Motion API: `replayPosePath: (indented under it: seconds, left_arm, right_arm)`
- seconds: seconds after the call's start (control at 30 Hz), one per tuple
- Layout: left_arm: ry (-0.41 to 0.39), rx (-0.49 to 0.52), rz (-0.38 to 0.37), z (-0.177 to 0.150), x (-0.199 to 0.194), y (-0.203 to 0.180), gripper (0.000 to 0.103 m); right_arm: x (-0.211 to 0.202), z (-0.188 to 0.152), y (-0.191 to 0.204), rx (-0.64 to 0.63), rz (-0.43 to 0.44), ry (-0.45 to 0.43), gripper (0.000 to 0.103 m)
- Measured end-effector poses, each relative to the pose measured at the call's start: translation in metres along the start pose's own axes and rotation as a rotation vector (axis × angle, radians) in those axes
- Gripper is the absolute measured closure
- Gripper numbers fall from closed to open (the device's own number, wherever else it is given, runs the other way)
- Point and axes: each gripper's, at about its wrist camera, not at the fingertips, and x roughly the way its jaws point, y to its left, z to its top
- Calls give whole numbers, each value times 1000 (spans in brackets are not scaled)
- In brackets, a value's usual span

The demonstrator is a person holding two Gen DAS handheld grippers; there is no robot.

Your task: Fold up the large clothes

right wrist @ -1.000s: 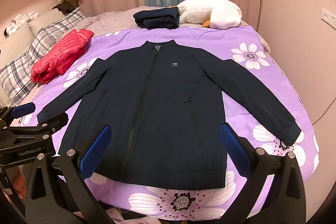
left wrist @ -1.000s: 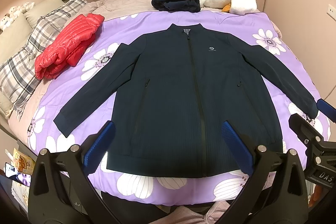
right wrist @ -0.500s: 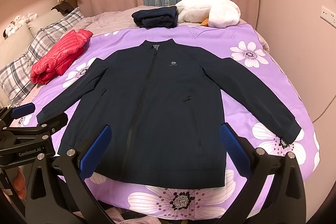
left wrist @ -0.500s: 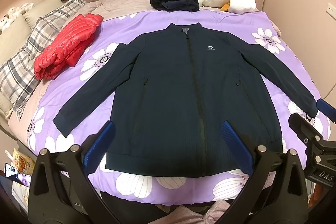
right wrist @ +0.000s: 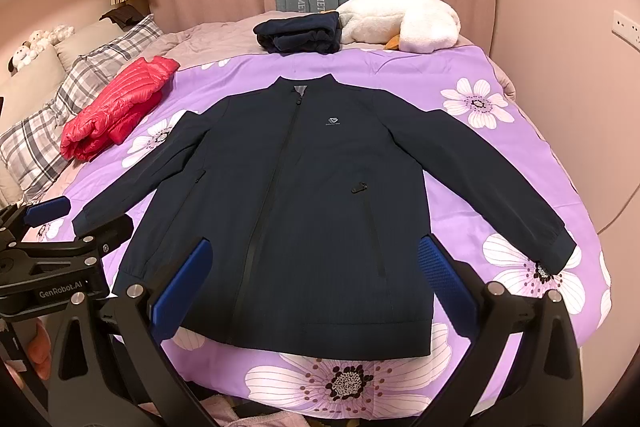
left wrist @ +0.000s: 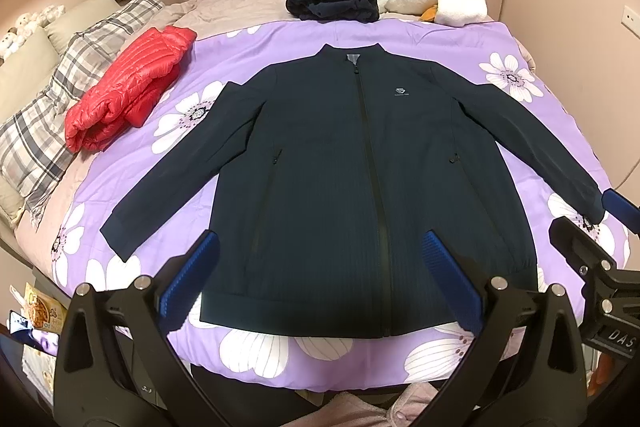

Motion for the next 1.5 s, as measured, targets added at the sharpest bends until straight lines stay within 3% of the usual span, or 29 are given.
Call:
replayPosePath:
  seconds: [0.27,0.33,0.4,0.5,0.6,0.67,0.77,0.93,1.03,1.2,1.37,1.5]
  left_arm:
    - [3,-8,-11,2,2,0,2]
    - [11,-33,-70,2,7,5,2]
    - [15,-76,-151,1,14,15,2]
    - [-16,-229,-327,-5,33,48,2]
    - [-73,-357,-435,-13,52,85,2]
    - [-68,-425,-435,-21,68,107,2]
    - [-37,-537,-364,-36,94,143,2]
    - [-41,-854,-359,-82,131,225,2]
    - [-37,-1011,-329,-110,153,266,2]
    - [-134,-1196,-373,-134,172,315,2]
    - [-172,-1353,-416,-148,202,344,2]
    - [-246,-1385,-360,-143,207,365,2]
  right_arm:
    - [1,0,-1,-1,-1,1,1]
    - [2,-1,-2,2,6,1,1]
    - [5,-2,-5,11,63,-6,1]
    - [10,-5,-10,46,196,-39,1]
    - [10,-6,-13,78,314,-132,1]
    - [4,-8,-14,91,416,-272,1]
    - [7,-7,-9,33,498,-373,1]
    - [55,4,12,50,598,-158,1]
    - [71,7,27,59,617,-90,1]
    - [73,9,47,-10,587,-75,1]
    - [83,10,53,-43,547,-51,1]
    - [93,11,55,-37,535,-29,1]
